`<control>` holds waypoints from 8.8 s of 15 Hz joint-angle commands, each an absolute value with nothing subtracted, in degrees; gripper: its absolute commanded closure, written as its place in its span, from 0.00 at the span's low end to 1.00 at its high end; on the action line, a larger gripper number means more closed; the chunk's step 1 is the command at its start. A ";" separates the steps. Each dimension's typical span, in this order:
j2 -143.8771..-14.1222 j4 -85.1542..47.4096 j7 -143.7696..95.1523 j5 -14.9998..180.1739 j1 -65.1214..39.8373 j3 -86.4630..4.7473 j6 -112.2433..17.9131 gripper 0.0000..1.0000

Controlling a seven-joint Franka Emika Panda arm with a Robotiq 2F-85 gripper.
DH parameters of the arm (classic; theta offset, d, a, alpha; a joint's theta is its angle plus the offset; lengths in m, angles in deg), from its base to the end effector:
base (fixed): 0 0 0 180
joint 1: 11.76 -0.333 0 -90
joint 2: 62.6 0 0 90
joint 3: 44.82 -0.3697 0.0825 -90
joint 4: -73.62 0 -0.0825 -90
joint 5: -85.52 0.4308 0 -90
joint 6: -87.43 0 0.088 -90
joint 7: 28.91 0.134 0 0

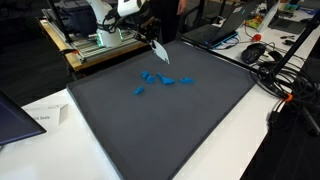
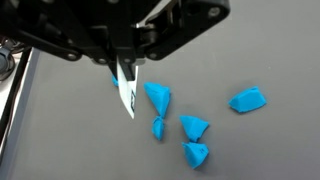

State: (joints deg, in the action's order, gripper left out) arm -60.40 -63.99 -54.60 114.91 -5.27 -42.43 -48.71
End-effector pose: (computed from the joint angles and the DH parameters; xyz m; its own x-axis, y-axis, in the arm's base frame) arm 0.5178 -0.0663 0.3265 0.9902 -0.0953 0.1022 -0.0560 -0.9407 -0.3347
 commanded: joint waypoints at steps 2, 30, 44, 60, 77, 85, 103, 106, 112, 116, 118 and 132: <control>-55.92 -67.45 -38.94 106.05 -10.03 -45.15 -53.63 0.99; -63.35 -68.31 9.25 71.52 -14.35 -50.54 -64.05 0.99; -76.28 -58.25 29.86 57.80 -20.70 -45.06 -61.39 0.99; -83.90 -53.77 24.51 67.20 -20.70 -42.37 -62.26 0.99; -85.41 -55.49 12.20 78.45 -18.69 -40.69 -68.91 0.99; -85.47 -57.14 12.86 75.74 -21.74 -35.49 -77.57 0.99; -76.40 -56.75 -0.39 71.93 -25.62 -29.83 -72.65 0.99; -73.58 -56.74 -7.33 74.85 -22.64 -35.04 -68.32 0.99; -70.97 -55.90 -25.66 88.21 -16.23 -45.11 -61.24 0.99; -71.47 -53.88 -36.14 96.68 -13.14 -47.71 -55.75 0.99; -72.19 -52.57 -39.76 99.32 -12.01 -47.94 -53.21 0.99; -84.37 -39.10 -55.47 110.87 -5.22 -48.72 -37.47 0.99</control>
